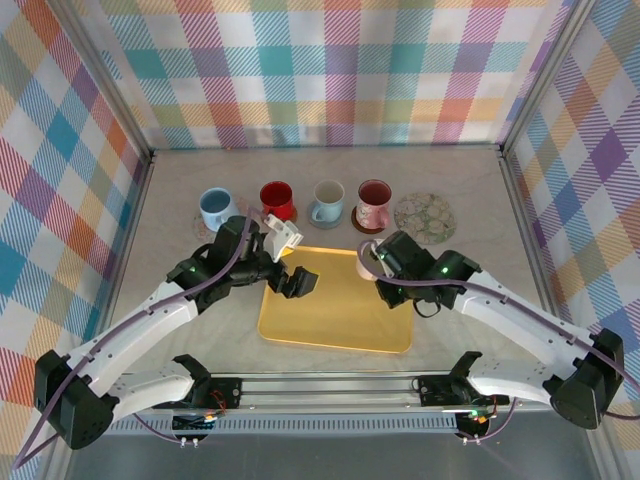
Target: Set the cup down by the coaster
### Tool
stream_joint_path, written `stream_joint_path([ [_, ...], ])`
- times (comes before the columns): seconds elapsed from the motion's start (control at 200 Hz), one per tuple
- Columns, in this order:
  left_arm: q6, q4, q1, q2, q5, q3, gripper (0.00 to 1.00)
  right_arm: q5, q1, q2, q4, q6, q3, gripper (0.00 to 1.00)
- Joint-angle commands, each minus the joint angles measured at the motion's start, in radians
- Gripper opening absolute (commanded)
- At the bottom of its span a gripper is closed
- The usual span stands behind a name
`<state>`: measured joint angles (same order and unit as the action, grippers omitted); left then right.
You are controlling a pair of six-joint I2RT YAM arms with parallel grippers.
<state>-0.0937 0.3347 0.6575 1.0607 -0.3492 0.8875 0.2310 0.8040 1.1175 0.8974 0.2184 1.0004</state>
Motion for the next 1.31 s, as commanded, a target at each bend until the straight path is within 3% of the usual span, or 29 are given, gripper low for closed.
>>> stream_joint_path([
  [0.0, -0.001, -0.084, 0.014, 0.019, 0.002, 0.054, 1.0, 0.004, -0.051, 0.0, 0.01, -0.08, 0.082, 0.0],
  [0.55, -0.001, -0.318, 0.025, 0.218, 0.01, 0.117, 1.0, 0.0, -0.361, 0.117, 0.026, -0.169, 0.241, 0.0],
  [0.865, 0.027, -0.448, 0.039, 0.339, -0.007, 0.114, 1.0, -0.04, -0.534, 0.18, -0.057, -0.159, 0.224, 0.0],
  [1.3, 0.016, -0.49, 0.051, 0.48, 0.026, 0.129, 1.0, -0.078, -0.657, 0.425, -0.241, -0.137, 0.275, 0.0],
])
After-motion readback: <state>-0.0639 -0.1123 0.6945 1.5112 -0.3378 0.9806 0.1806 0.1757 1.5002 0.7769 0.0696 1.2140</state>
